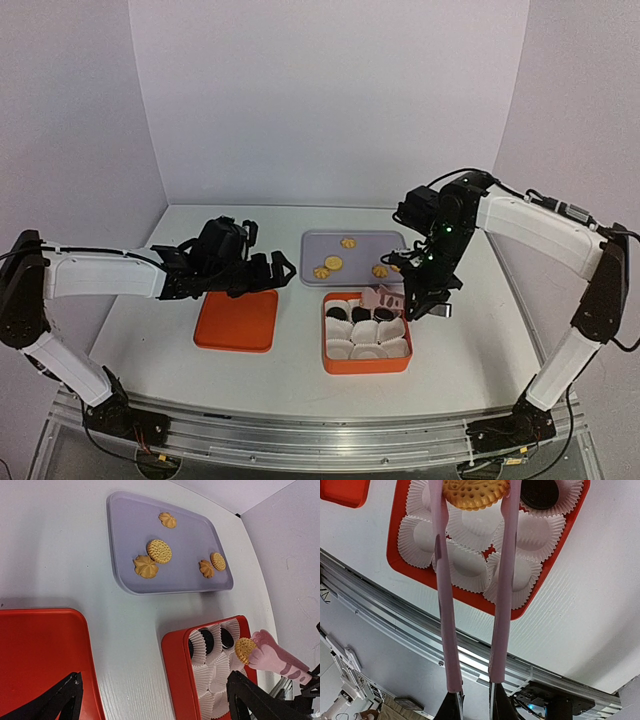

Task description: Pack the cookies

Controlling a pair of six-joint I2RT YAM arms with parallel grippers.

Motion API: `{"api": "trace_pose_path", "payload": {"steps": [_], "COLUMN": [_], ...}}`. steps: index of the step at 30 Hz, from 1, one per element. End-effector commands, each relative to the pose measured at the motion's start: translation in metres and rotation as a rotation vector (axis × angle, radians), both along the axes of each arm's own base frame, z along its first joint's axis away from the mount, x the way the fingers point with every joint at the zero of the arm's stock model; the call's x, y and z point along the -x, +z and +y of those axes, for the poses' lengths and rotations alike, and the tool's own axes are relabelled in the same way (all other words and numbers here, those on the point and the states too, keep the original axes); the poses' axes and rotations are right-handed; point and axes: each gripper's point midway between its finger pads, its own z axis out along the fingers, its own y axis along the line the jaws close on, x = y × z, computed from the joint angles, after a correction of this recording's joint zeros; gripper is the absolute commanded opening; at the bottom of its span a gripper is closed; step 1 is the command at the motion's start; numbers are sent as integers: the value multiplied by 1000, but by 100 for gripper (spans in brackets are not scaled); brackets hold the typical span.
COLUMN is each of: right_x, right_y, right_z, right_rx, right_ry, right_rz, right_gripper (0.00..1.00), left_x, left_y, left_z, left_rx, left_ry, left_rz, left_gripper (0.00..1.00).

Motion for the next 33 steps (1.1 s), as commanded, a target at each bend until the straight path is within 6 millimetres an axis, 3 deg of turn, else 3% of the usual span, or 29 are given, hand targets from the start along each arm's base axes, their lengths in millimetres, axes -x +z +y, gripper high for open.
{"api": "trace_pose_path", "payload": {"steps": [1,11,18,26,33], "right_x": [98,130,122,150,151], "right_y": [40,47,50,47,42], "right_z": [-80,-103,-99,-117,-125], "right_rx": [357,423,379,419,477], "right_ry": [-14,-25,-33,-41,-45], "right_rz": [431,532,460,545,553], "right_gripper": [8,7,5,4,4], "left_x": [-6,-8,-9,-10,-11], "left_y": [17,13,12,5,8], "left_z": [-12,-20,-24,-25,-35], "left_rx": [43,38,38,28,51], "left_ry": [-23,-49,-61,-60,-93], "left_rz": [-43,-34,-32,-19,-21], "left_gripper": [100,100,100,100,100]}}
